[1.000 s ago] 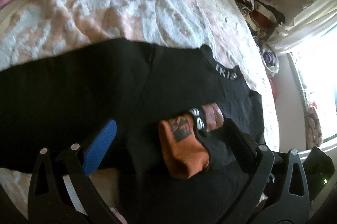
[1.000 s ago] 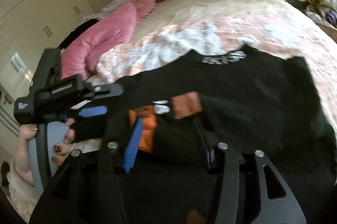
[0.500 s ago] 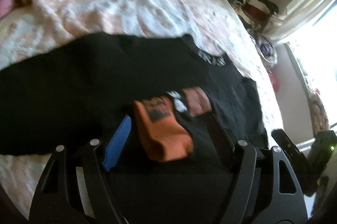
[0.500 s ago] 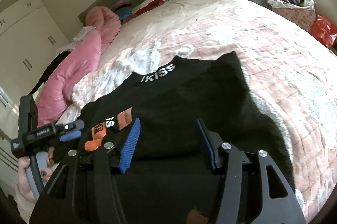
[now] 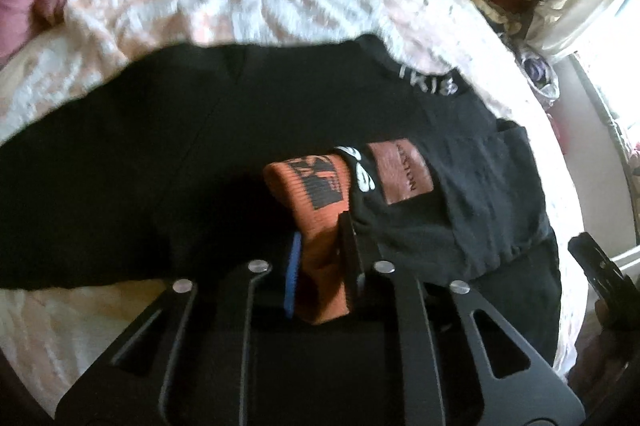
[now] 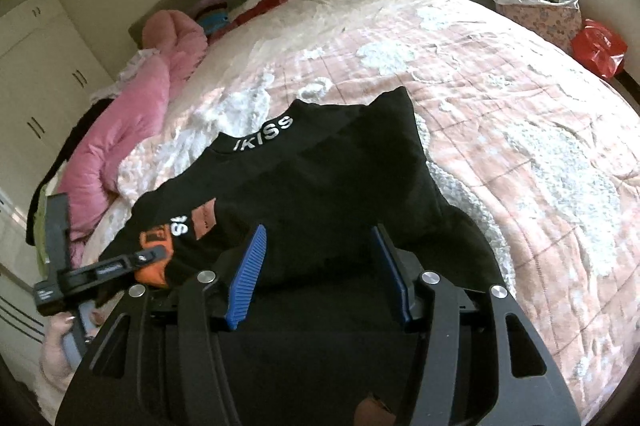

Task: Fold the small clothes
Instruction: 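Lay the cuff onto the shirt body and open the right tool, then withdraw the right tool from the folded sleeve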

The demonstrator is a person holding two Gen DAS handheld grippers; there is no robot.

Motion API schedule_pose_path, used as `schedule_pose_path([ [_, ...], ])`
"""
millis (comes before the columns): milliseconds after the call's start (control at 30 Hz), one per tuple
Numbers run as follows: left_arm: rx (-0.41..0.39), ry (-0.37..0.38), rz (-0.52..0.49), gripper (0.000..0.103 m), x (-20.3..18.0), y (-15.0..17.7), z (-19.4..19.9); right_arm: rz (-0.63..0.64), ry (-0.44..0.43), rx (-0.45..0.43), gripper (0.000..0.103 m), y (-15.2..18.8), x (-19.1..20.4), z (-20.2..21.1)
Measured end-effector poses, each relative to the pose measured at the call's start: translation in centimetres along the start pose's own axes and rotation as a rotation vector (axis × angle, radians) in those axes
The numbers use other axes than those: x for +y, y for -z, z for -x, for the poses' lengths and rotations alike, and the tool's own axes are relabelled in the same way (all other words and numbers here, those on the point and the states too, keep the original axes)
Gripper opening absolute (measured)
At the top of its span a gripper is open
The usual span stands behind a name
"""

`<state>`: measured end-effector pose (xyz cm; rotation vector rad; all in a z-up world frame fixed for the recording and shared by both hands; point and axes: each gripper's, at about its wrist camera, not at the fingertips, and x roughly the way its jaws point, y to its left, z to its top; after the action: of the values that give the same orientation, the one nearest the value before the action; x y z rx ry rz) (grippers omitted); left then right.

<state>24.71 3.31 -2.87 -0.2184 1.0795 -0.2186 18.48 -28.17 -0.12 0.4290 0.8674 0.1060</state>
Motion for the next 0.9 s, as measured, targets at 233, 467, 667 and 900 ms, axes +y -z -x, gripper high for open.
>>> schedule_pose_path([
  [233,0.005,-0.105,-0.063,0.014,-0.3,0.6,-0.6,0.002,0.035,0.087,0.063,-0.9,-0.2,-3.7],
  [467,-0.062,-0.157,-0.095,0.022,-0.6,0.2,2.4,-0.039,0.096,0.145,0.063,0.2,-2.0,-5.5],
  [667,-0.06,-0.087,-0.139,0.032,-3.1,1.0,3.6,-0.048,0.088,0.1,0.063,0.8,-2.2,-3.3],
  [900,0.055,-0.128,-0.174,0.038,-4.2,2.7,-0.1,-0.006,0.058,0.024,0.069,1.0,-0.9,0.7],
])
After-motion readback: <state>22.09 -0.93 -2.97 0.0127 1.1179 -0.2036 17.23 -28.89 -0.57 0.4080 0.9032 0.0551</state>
